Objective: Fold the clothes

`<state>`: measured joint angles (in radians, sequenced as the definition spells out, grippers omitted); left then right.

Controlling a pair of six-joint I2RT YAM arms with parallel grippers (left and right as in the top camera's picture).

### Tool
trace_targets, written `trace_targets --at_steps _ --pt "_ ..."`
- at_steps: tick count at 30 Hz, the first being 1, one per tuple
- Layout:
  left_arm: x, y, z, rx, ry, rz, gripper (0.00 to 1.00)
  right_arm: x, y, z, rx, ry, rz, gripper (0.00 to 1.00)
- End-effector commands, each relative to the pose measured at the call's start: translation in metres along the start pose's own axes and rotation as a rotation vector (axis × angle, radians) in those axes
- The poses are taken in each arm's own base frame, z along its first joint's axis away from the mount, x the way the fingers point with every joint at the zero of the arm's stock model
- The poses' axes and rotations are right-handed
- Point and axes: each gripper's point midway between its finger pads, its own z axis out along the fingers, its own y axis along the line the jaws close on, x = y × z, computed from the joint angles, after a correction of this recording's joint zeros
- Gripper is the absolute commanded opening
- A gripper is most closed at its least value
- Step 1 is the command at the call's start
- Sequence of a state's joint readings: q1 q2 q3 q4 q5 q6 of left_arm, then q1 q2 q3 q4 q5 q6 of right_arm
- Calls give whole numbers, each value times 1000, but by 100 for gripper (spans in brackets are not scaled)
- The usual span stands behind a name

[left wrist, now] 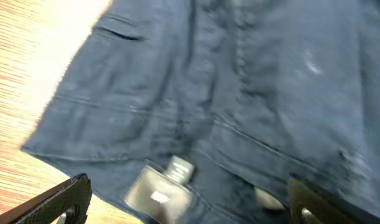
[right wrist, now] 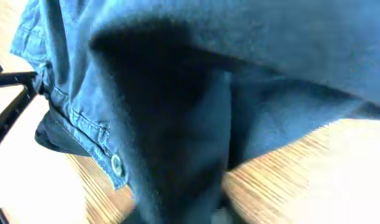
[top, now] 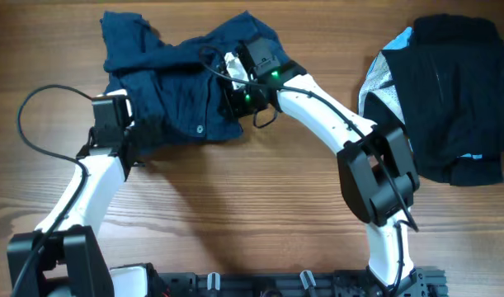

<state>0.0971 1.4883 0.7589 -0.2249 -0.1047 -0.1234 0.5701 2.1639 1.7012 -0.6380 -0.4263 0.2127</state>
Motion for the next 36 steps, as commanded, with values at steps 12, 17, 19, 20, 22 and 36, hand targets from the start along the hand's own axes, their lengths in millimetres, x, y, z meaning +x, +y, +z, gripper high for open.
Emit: trace_targets --at_steps 12,17,19,20,22,36 --pt "2 -2 42 138 32 -56 100 11 -9 10 24 37 19 4" --pt "7 2 55 110 41 -55 100 11 -9 10 23 38 14 4" --pt "1 3 55 105 16 -55 100 11 -9 10 23 38 14 4" --pt "0 3 55 106 12 -55 100 11 -9 10 23 38 14 4" --pt "3 3 56 105 22 -55 100 11 -9 10 23 38 14 4" --pt "32 -1 65 123 135 -132 100 12 -9 10 23 42 16 6"
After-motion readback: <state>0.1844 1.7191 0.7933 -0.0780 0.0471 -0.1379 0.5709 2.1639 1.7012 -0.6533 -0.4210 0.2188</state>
